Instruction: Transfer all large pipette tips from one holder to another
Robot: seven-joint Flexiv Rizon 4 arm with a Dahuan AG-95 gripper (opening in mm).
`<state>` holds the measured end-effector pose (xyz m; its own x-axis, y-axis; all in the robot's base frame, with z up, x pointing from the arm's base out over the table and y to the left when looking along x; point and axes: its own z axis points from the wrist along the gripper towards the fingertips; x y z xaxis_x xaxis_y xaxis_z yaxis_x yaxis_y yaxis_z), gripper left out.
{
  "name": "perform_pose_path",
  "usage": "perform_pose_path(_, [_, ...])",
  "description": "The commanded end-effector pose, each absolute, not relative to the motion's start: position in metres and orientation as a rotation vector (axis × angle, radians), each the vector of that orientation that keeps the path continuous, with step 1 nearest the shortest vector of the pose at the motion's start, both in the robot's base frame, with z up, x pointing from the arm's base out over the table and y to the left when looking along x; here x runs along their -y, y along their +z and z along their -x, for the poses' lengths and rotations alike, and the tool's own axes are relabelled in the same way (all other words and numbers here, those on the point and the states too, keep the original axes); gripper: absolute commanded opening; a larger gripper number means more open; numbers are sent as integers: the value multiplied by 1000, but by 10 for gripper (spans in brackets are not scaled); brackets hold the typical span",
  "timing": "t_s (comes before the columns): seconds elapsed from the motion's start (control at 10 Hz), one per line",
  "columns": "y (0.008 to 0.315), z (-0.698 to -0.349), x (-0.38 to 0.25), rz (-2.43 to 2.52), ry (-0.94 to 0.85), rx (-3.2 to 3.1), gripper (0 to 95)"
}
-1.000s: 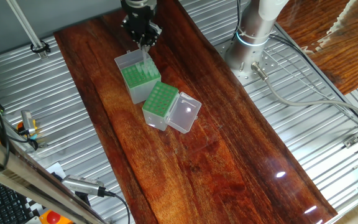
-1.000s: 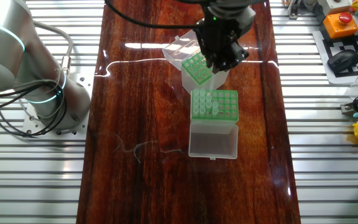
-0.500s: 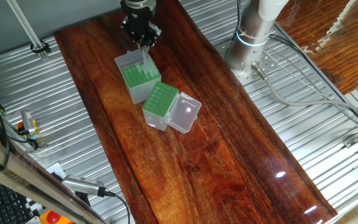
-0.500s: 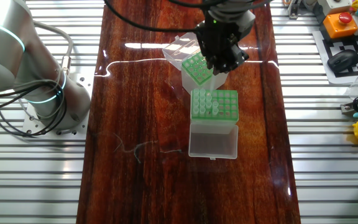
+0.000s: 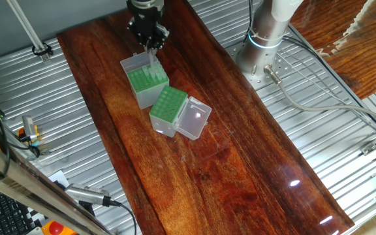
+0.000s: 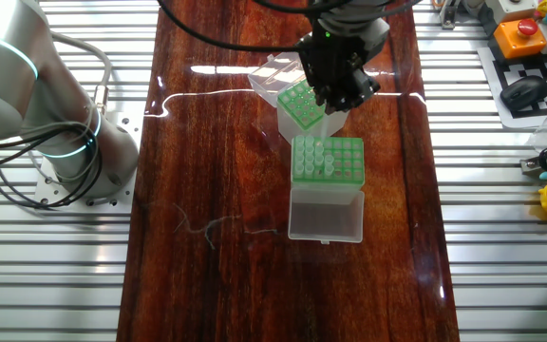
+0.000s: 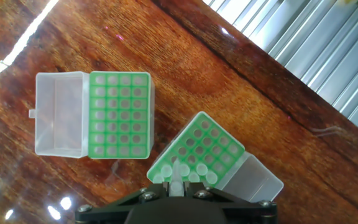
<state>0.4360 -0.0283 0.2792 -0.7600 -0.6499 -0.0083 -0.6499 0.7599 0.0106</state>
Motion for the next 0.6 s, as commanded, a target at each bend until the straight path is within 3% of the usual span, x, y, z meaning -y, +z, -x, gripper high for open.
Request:
perform_pose_path(0.1, [279,-435,28,1089,20,-2941,0])
perform_pose_path(0.6, [268,-435,29,1099,19,-2937,0])
